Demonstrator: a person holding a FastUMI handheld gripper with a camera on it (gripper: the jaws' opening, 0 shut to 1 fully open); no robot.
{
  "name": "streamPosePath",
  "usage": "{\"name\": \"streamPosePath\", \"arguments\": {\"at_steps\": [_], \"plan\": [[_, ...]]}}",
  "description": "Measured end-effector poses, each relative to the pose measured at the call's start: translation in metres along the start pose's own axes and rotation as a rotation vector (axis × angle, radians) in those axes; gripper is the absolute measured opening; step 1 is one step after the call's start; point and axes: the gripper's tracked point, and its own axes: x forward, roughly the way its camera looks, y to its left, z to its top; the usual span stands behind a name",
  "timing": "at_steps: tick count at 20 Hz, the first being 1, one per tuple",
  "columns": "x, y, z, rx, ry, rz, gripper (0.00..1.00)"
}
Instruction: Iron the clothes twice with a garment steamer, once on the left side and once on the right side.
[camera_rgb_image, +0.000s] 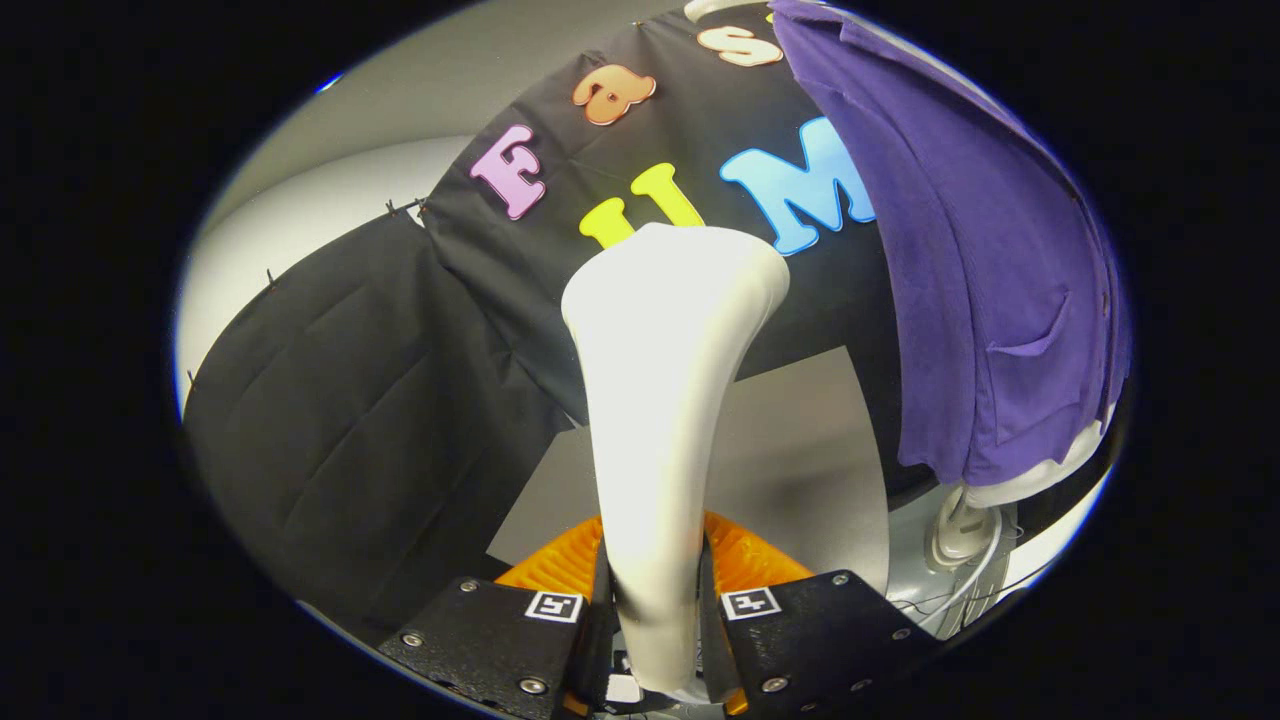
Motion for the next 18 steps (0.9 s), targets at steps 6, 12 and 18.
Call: {"name": "streamPosePath", "arguments": {"at_steps": [6, 12, 18], "plan": [[-0.047, -0.004, -0.021, -0.034, -0.082, -0.035, 0.36], [-0.117, -0.022, -0.063, -0.046, -0.135, -0.099, 0.36], [-0.163, -0.036, -0.105, -0.019, -0.224, -0.124, 0.36]]}}
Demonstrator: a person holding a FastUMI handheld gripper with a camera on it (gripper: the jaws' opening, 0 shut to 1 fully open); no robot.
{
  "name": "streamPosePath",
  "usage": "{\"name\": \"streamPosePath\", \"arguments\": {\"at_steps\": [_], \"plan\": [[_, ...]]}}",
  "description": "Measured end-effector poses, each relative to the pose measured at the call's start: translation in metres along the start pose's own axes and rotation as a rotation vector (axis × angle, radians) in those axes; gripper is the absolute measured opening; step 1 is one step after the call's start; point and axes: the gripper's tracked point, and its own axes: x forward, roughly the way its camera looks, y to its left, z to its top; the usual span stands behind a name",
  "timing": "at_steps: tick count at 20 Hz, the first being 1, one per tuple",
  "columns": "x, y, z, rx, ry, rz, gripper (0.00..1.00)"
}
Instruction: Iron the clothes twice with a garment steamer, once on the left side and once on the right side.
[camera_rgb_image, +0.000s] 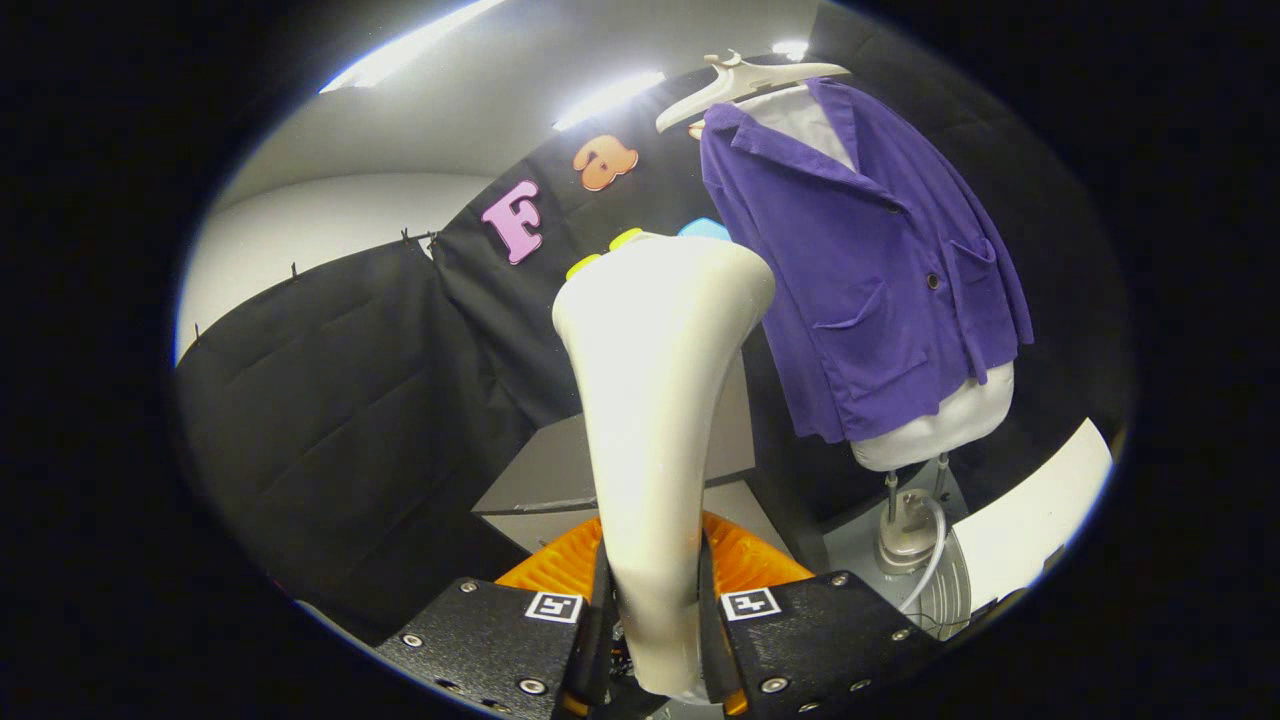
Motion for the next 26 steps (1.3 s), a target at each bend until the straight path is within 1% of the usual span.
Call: {"name": "streamPosePath", "arguments": {"at_steps": [5, 11, 14, 18, 26], "plan": [[-0.027, -0.019, -0.033, 0.007, -0.018, -0.033, 0.36], [-0.047, -0.028, -0.067, 0.000, -0.046, -0.043, 0.36], [-0.056, -0.030, -0.067, -0.006, -0.048, -0.047, 0.36], [-0.068, -0.024, -0.031, -0.044, -0.112, -0.041, 0.36], [-0.070, -0.010, 0.085, -0.126, -0.253, -0.003, 0.36]]}}
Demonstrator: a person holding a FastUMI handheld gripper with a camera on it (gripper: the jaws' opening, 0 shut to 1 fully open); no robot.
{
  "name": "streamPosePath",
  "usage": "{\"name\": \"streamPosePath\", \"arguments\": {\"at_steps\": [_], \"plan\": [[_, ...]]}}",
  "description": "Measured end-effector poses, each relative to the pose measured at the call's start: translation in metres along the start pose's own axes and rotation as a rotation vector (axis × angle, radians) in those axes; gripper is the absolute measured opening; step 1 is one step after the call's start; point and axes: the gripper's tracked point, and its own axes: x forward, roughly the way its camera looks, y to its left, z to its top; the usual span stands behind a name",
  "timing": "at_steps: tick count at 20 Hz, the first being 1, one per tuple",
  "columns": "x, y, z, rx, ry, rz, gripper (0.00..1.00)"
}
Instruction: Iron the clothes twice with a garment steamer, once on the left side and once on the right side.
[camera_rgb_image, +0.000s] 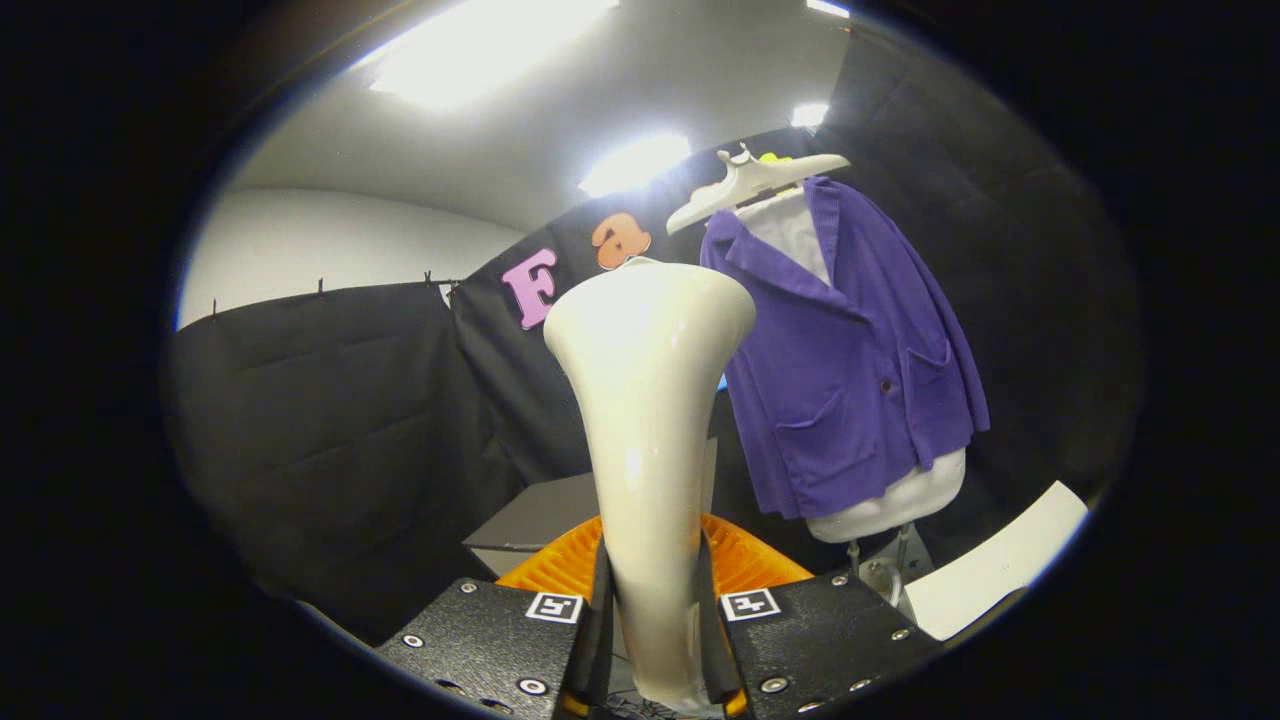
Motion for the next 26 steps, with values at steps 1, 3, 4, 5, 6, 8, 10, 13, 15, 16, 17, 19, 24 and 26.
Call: {"name": "streamPosePath", "arguments": {"at_steps": [1, 3, 4, 5, 6, 8, 10, 13, 15, 16, 17, 19, 24, 26], "plan": [[0.006, -0.001, 0.012, -0.009, -0.013, 0.002, 0.36], [0.020, -0.005, 0.038, -0.028, -0.039, 0.007, 0.36], [0.028, -0.007, 0.049, -0.030, -0.046, 0.009, 0.36], [0.038, -0.009, 0.058, -0.031, -0.054, 0.011, 0.36], [0.048, -0.012, 0.069, -0.032, -0.064, 0.012, 0.36], [0.070, -0.021, 0.087, -0.031, -0.079, 0.015, 0.36], [0.093, -0.030, 0.099, -0.013, -0.075, 0.018, 0.36], [0.123, -0.052, 0.115, -0.001, -0.084, 0.006, 0.36], [0.146, -0.069, 0.125, 0.008, -0.088, -0.009, 0.36], [0.157, -0.079, 0.127, 0.020, -0.084, -0.025, 0.36], [0.166, -0.090, 0.130, 0.031, -0.080, -0.041, 0.35], [0.182, -0.106, 0.133, 0.050, -0.071, -0.070, 0.35], [0.212, -0.133, 0.105, 0.074, 0.004, -0.114, 0.36], [0.211, -0.143, 0.088, 0.096, 0.040, -0.124, 0.36]]}}
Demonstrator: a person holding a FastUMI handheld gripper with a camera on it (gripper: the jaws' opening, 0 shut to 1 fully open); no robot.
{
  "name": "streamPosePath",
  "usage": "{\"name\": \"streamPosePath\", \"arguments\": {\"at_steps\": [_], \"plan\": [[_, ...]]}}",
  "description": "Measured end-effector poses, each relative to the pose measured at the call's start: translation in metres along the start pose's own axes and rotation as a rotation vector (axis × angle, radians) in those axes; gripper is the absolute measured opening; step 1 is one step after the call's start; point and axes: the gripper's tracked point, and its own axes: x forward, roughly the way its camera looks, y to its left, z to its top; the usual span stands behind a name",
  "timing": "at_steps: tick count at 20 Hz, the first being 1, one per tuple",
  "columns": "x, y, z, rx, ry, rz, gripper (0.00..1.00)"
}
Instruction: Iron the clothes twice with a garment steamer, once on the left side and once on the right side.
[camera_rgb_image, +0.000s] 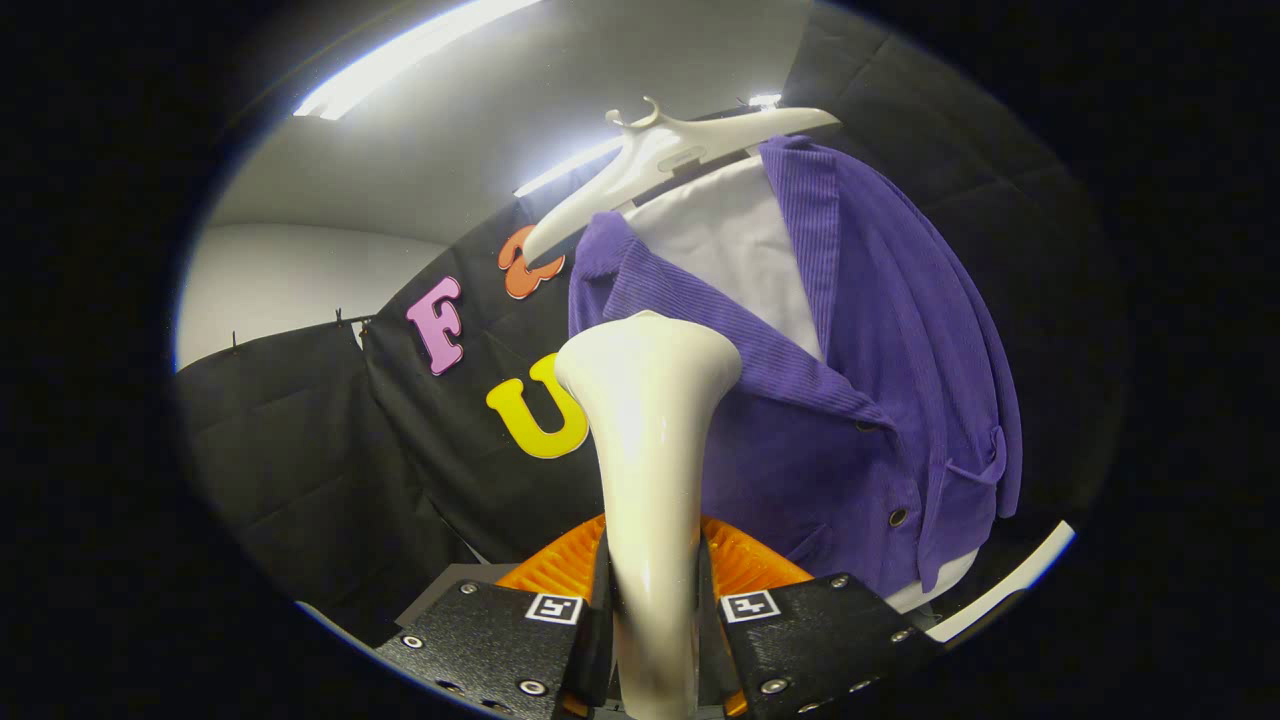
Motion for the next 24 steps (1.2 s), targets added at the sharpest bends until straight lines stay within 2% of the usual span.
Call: {"name": "streamPosePath", "arguments": {"at_steps": [3, 6, 10, 24], "plan": [[0.000, -0.021, -0.026, 0.014, 0.049, -0.035, 0.36], [0.011, -0.015, -0.041, 0.044, 0.096, -0.058, 0.36], [0.018, -0.037, -0.079, 0.067, 0.163, -0.111, 0.36], [0.007, -0.117, -0.206, 0.110, 0.386, -0.246, 0.36]]}}
